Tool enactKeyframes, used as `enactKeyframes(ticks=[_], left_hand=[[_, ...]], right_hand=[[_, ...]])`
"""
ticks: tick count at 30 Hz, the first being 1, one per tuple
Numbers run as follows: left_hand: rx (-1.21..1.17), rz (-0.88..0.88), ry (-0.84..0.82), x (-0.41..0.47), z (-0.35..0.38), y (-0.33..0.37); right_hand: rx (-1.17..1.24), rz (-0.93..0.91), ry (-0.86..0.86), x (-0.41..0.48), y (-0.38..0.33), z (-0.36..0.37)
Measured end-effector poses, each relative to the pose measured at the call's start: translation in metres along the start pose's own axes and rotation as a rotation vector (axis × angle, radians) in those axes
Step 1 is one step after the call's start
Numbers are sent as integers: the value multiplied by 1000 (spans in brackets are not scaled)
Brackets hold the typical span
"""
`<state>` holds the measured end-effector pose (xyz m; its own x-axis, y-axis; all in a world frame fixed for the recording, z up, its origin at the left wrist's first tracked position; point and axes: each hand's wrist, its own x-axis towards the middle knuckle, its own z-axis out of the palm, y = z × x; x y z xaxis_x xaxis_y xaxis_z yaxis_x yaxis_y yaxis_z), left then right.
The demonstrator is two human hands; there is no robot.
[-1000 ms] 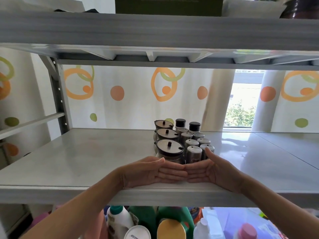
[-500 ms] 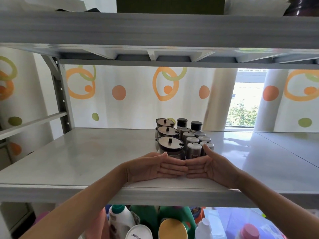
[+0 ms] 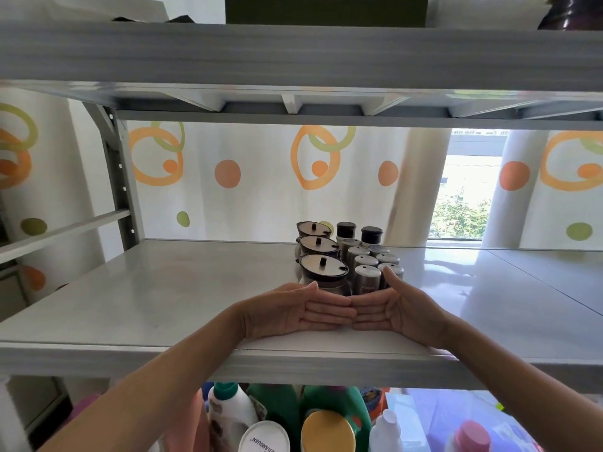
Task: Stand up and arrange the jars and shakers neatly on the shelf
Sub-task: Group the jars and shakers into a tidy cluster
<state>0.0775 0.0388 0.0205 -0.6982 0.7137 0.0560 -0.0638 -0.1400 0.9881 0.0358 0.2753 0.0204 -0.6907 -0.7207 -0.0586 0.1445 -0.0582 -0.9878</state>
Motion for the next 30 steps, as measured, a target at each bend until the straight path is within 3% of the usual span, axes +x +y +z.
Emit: enactKeyframes(ticks=[5,8,10,11,13,15,19,25,30], left_hand=[[110,117,148,-9,5,1],[144,322,712,-18,9,-9],[58,461,1115,-18,7,-11],[28,493,1207,-15,5,-9],[-1,468,1223,-5,3,-2],[-23,391,1192,11,1,2],[-77,249,1139,42,-7,4],[-172,197,1010,61,-15,-1],[-188,206,987,63,-17,-1]], right_hand=[[-91,-47,13,-11,2,3],[-123,-254,202,-28,11,-1],[-64,-482,571,-37,18,-5],[-27,-563,766,-37,19,-7],[28,-596,942,-29,17,-12],[26,-501,957,-13,12,-13],[50,-281,874,15,5,-10],[158,-293,658,31,-2,-6],[121,-283,675,35,2,-13]])
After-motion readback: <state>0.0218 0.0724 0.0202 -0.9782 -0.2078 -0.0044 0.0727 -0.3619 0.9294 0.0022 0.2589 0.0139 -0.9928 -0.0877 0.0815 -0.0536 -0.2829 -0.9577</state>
